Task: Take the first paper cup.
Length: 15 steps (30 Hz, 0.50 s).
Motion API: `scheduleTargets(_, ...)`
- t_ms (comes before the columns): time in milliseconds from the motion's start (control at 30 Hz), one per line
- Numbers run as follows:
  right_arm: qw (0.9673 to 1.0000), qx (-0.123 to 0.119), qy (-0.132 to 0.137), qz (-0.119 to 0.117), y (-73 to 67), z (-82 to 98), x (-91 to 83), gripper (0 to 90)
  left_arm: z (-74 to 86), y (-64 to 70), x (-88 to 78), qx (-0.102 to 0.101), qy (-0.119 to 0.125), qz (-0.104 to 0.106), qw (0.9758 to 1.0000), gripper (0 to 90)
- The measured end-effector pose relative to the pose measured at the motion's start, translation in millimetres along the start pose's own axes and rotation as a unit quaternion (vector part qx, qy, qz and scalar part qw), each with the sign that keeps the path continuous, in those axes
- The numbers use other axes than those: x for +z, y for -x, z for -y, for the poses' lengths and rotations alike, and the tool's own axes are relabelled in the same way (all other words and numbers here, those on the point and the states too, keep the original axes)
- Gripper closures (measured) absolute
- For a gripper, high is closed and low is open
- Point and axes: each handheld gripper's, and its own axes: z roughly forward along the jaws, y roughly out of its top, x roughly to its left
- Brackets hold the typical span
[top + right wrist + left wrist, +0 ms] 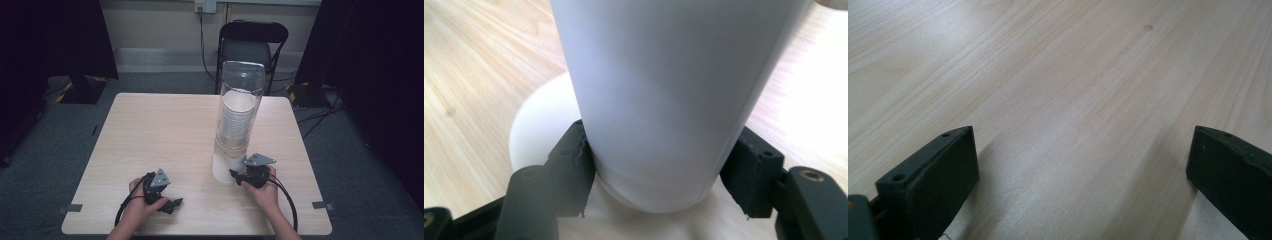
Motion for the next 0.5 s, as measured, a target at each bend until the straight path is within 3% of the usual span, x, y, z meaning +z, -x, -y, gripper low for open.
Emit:
scheduleTargets(67,1.0,0.002,-0.002,-0.006,3.6,2.9,-5.1,35.9,0.0,0.0,0.0,0.0,0.0,0.0,1.0,0.0)
scheduleTargets(133,1.0,-0.006,-0.007,0.002,6.4,5.6,-11.1,35.9,0.0,-0.1,0.0,0.0,0.0,0.0,1.0,0.0)
scheduleTargets(233,0.9999,0.009,-0.007,0.007,13.5,13.5,-18.9,35.8,0.0,0.0,0.0,0.0,0.0,0.0,1.0,0.0)
scheduleTargets(500,0.9996,0.013,-0.003,0.024,23.3,17.4,-31.8,35.7,0.0,0.0,0.0,-0.001,0.0,0.001,1.0,0.0)
